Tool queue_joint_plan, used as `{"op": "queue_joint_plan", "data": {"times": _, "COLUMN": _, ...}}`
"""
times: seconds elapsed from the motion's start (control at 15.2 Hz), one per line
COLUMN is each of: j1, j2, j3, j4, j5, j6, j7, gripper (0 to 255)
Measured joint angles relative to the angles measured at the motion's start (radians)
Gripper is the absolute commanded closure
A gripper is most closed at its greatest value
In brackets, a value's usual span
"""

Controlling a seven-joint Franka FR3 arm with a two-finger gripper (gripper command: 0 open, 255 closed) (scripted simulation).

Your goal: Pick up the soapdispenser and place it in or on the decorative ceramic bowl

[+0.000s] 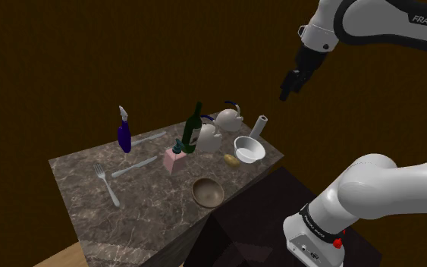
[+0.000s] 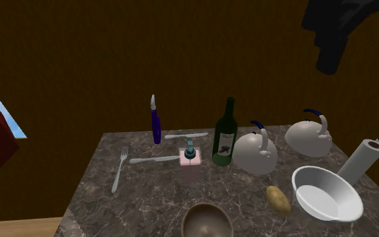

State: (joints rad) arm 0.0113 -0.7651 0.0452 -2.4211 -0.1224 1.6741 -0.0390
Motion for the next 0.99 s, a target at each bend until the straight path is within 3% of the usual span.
{"op": "queue_joint_plan", "data": {"times": 0.2, "j1": 0.004, "j2": 0.025, "j3": 0.007, "j4": -0.011, "j5": 0.009, "j6": 0.034, "j7": 0.014, "gripper": 0}}
{"op": "queue_joint_plan", "data": {"times": 0.99, "j1": 0.03, "j2": 0.365, "j3": 0.057, "j4": -0.061, "j5": 0.065, "j6": 0.414, "j7": 0.118, "gripper": 0}}
